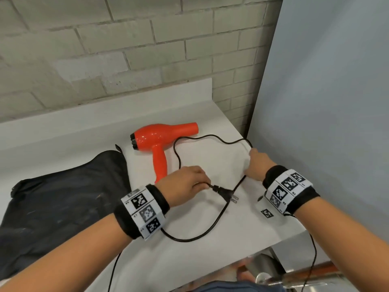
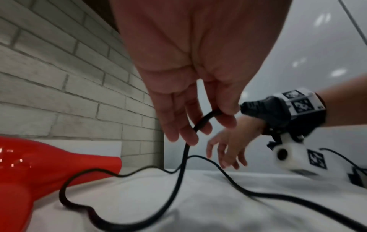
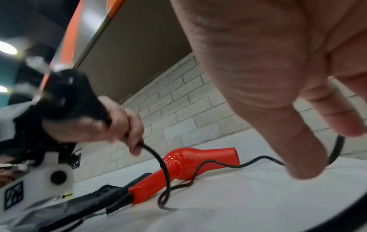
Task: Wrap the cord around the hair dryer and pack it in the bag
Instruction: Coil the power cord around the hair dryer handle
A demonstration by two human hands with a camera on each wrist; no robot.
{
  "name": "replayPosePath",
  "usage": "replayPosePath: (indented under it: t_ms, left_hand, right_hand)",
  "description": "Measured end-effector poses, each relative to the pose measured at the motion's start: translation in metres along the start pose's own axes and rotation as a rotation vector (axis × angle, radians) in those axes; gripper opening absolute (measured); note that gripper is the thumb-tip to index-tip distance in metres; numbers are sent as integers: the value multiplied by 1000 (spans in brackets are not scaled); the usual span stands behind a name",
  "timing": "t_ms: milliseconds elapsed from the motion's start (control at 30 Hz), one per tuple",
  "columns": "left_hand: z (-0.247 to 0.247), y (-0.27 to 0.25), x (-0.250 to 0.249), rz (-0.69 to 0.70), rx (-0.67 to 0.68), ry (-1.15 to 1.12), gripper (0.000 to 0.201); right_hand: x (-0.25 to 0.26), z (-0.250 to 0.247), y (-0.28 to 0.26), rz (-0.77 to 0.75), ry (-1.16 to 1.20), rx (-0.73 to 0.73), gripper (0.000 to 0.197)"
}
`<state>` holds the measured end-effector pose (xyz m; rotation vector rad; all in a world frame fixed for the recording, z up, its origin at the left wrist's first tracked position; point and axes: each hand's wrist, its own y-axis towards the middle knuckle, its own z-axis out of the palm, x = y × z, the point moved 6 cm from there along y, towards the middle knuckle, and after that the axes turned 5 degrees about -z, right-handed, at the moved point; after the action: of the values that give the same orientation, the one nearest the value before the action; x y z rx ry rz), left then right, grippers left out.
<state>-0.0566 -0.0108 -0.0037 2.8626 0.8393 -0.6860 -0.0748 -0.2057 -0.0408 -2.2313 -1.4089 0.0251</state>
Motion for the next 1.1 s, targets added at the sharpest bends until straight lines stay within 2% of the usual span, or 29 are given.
replayPosePath:
  t_ms: [67,133,233,367,467,533,633,700,733,833,900,1000,1100]
  left_hand:
    - [15,0,3,-93,118,85,28]
    - [23,3,5,-157,183,130,28]
    - [33,10,6,-241,258,152,27]
    - [45,19,8,-259,354,157,28]
    - [37,14,15,-305,335,91,31]
    - [19,7,28,-367,233,22,32]
    - [-17,-4,67,-570,-26,-36,36]
    - [-33,-13,99,-739,-127,-62,45]
    - [-38,-16,111,-801,-143,-86,54]
    - [-39,-14,127,-804,-93,-159,77]
    - [-32,-8,127,-776,2,-204,80]
    - [-26,-3,124,-766,69,-204,78]
    - [-24,-4,127,-784,46,-323,79]
  right_hand:
    - [3,3,-4,-9,-63,42,50]
    - [6,8,-5,-64,-177,90,39]
    - [6,12,-4,-103,-219,98,37]
    - [9,12,-7,-133,-194,105,39]
    - [10,13,-11,-118,-205,133,48]
    - [17,12,-17,-133,-188,141,52]
    - [43,7,-28,-259,-120,96,49]
    - [71,8,-39,-388,-26,75,39]
    - [85,12,-45,-454,-14,110,34]
    - [115,38,-60,-559,-173,340,36]
    - [123,53,-61,-560,-337,423,41]
    - [127,58,-55,-512,-413,406,38]
    - [127,44,-41,-439,-337,257,33]
